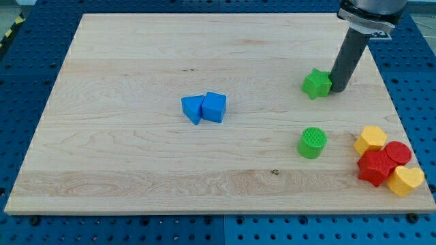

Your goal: Slightly move the green star to the left side

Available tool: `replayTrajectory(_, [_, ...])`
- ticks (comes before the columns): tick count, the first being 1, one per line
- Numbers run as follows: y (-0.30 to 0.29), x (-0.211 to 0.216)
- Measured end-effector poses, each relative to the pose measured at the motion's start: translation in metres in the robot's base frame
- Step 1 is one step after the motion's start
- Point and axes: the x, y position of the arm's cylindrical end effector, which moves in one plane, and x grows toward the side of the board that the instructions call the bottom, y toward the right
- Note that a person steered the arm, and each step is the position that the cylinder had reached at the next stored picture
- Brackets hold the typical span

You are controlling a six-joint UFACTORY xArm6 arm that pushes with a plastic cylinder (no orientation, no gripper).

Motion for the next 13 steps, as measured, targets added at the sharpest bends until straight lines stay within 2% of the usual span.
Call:
replayTrajectory(4, [-0.013, 0.001])
replayTrajectory(8, [-0.012, -0.023])
replayTrajectory(13, [-0.049, 0.012])
